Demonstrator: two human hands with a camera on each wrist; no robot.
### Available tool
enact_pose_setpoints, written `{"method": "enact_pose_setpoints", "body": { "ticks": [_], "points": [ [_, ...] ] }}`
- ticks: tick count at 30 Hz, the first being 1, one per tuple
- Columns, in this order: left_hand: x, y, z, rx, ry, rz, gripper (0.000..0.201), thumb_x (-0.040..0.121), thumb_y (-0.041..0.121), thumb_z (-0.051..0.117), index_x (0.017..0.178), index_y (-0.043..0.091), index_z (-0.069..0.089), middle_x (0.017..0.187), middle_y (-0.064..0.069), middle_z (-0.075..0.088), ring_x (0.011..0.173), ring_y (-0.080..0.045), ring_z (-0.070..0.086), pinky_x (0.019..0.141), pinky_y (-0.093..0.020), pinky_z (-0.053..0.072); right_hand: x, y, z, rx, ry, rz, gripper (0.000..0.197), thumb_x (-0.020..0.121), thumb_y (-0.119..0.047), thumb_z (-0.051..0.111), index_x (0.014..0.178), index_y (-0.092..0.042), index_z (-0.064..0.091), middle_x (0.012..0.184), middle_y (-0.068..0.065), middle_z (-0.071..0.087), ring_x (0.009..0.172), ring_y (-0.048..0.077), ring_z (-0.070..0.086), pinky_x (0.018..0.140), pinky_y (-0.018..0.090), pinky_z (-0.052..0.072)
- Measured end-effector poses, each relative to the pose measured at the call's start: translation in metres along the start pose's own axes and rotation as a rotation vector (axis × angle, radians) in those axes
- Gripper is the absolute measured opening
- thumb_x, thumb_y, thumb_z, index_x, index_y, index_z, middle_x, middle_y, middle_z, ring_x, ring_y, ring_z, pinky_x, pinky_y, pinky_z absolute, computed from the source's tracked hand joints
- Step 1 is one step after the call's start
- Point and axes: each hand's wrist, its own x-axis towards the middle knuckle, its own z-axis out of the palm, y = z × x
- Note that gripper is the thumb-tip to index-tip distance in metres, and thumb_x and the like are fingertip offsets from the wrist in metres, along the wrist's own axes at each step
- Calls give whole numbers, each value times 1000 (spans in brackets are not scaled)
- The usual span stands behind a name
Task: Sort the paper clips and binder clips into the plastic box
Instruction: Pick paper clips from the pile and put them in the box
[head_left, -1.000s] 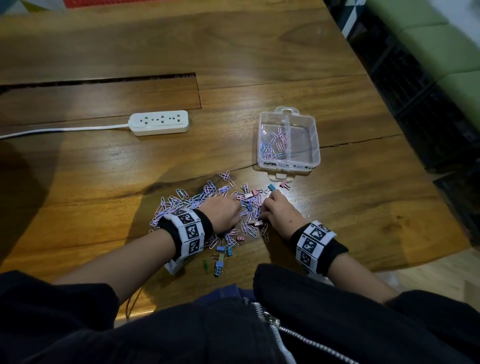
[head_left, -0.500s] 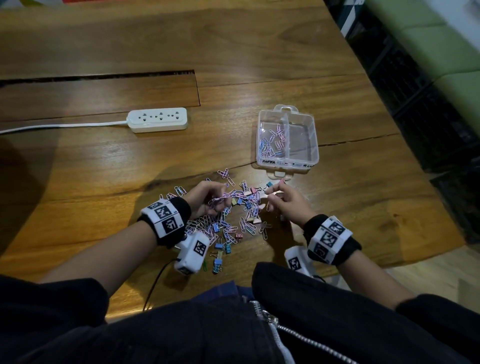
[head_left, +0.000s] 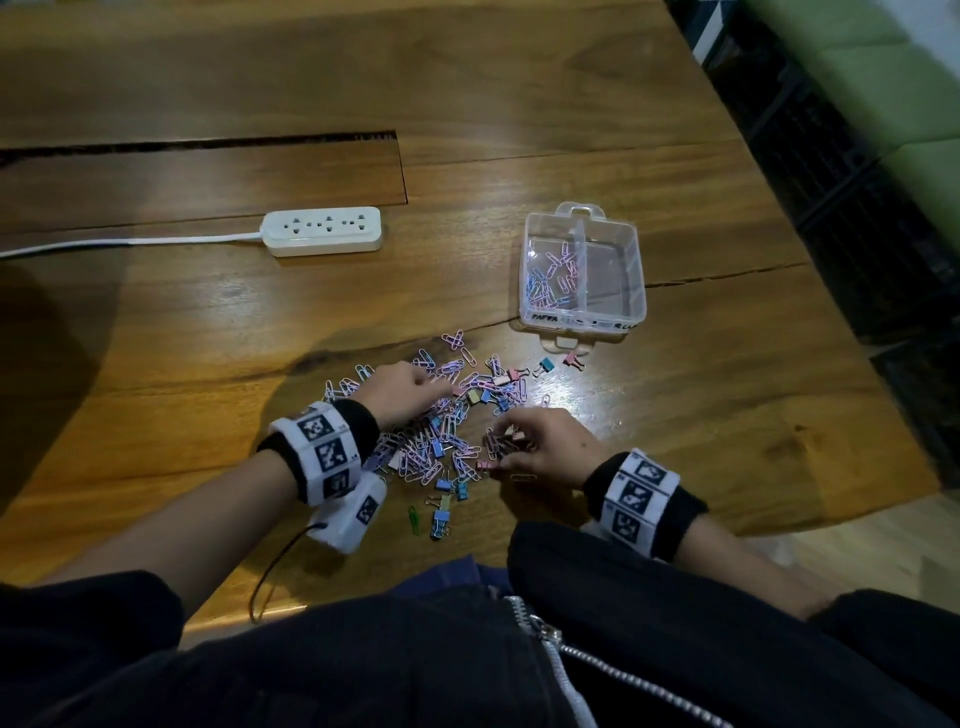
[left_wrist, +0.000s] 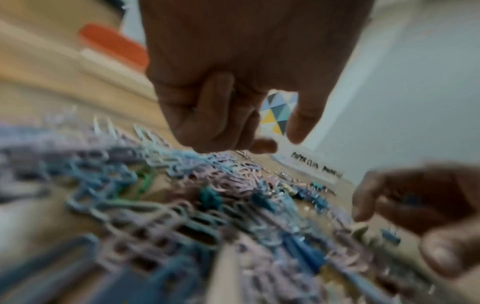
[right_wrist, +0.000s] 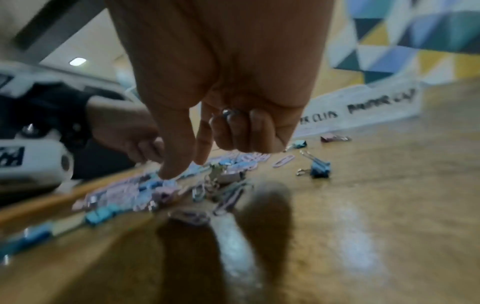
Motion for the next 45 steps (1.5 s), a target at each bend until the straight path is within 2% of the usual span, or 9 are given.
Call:
{"method": "enact_pose_setpoints", "body": {
  "ticks": [3,8,13,18,24,27,36,42,45],
  "points": [
    [-1,-6,4,412,91,-37,51,82,61,47,63,14,38,61,2,40,55,-14,38,55,-24,36,6,1,4,-170,84,-15,25,83,-21,61,108,-19,58,112,1,61,100,16,56,82,25,42],
    [-5,-1,8,671,126,-42,68,67,80,44,51,15,33,50,3,37,44,-11,37,49,-21,37,13,8,-10,-105,195,58,21,84,-16,59,105,-18,58,112,4,60,88,12,49,67,19,38],
    [-8,4,21,695,158,-25,62,69,75,50,68,14,47,59,3,45,60,-15,50,59,-26,48,10,6,-2,-204,108,49,39,77,-31,66,113,-26,52,117,1,54,104,19,52,87,32,45],
    [-8,7,28,608,171,74,42,84,53,52,84,11,54,82,-2,55,77,-20,56,69,-31,52,10,-2,9,-292,104,-21,45,76,-39,65,117,-26,52,113,2,51,106,18,47,85,27,37],
    [-8,12,26,565,190,169,31,89,34,49,86,6,61,78,-4,55,79,-23,59,75,-35,54,13,-6,13,-385,98,-110,31,86,-30,55,115,-19,53,112,6,50,105,21,48,80,23,33],
    [-5,11,19,487,183,165,27,91,28,46,82,9,63,75,-4,57,72,-22,57,66,-29,48,14,-5,13,-433,62,-133,29,88,-30,52,112,-13,51,112,6,50,105,19,46,80,22,32],
    [3,-5,-6,-363,75,61,38,98,24,29,61,17,35,58,3,34,48,-12,28,45,-21,27,18,-6,14,-453,-13,-98,26,89,-20,51,111,-6,50,114,9,49,101,20,49,87,28,44],
    [7,-17,-21,-506,-32,-21,26,98,21,34,79,17,51,62,4,42,48,-9,34,38,-14,33,18,-8,-2,91,29,9,5,91,-10,46,88,-14,47,92,-1,52,81,12,49,66,15,40],
    [13,-15,-16,-213,121,-12,32,99,29,30,79,15,51,64,4,41,52,-10,35,48,-20,31,22,-6,-10,449,66,39,16,93,-5,41,84,-12,52,79,-2,51,68,9,48,58,13,40]
  ]
}}
